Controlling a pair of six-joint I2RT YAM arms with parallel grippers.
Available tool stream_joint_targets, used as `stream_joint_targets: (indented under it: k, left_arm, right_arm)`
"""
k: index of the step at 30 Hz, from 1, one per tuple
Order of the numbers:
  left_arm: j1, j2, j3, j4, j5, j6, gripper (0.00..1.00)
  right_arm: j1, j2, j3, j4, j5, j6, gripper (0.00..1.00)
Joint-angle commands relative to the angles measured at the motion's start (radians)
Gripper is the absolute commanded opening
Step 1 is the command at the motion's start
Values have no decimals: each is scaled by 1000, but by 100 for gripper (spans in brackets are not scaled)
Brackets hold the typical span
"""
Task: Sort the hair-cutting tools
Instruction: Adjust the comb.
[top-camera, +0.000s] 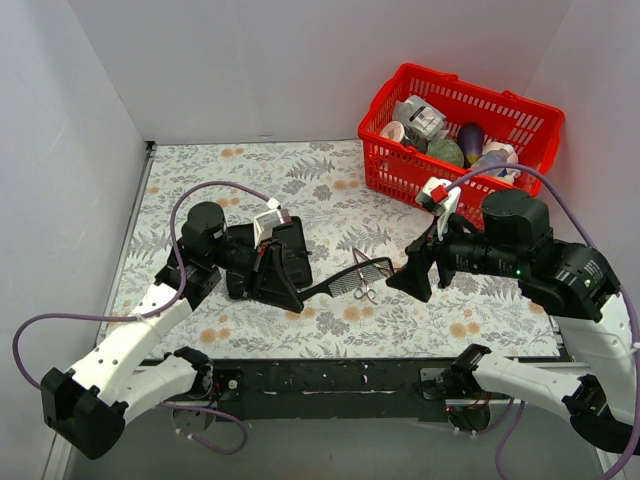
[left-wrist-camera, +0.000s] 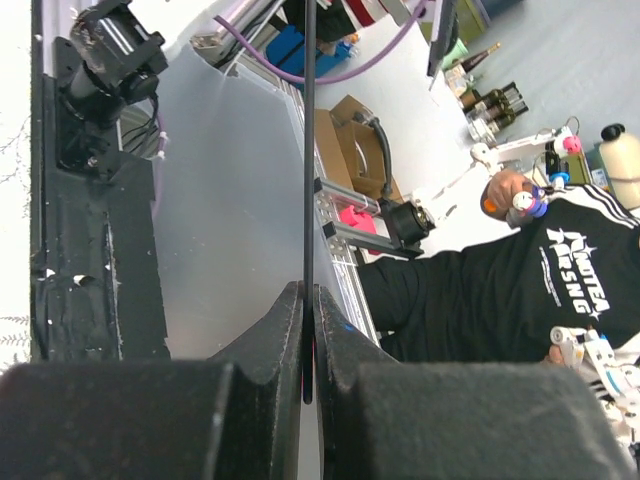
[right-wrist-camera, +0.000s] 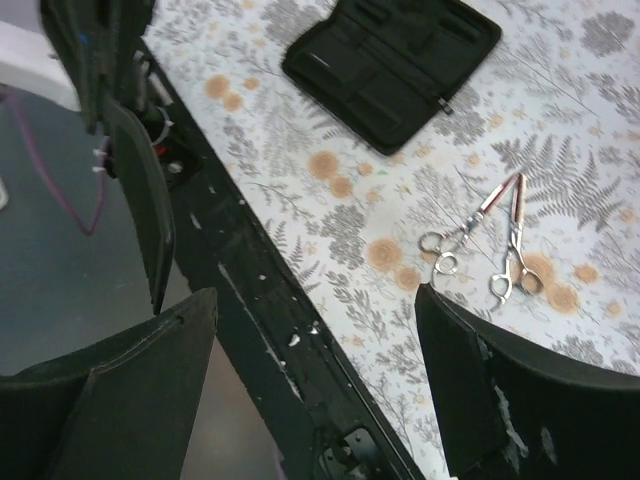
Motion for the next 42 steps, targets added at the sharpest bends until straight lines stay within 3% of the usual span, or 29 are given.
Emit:
stream_joint_targets:
  k: [1, 6, 11, 21, 24, 28, 30, 42]
  left_arm:
    - [-21, -30, -15, 0, 69, 14, 0]
    - [-25, -28, -18, 2, 63, 19, 0]
    - [-27, -25, -21, 2, 58, 22, 0]
    - [-28, -56, -30, 0, 50, 17, 0]
    - [-28, -62, -33, 0, 50, 19, 0]
    - [-30, -65, -33, 0, 47, 20, 0]
    - [-30, -65, -33, -1, 44, 20, 0]
    - [-31, -50, -10, -49, 43, 55, 0]
  right_arm:
    - [-2, -2, 94, 31, -210, -8, 85]
    - [-2, 7, 121, 68, -443, 50, 84]
    - [-2, 31, 149, 61, -543, 100, 82]
    - [0, 78, 143, 131, -490, 135, 72]
    - [-2, 104, 150, 150, -502, 149, 64]
    - [-2, 134, 163, 153, -519, 149, 45]
    - [-2, 144, 164, 145, -529, 146, 41]
    - [0, 117, 172, 38, -506, 115, 41]
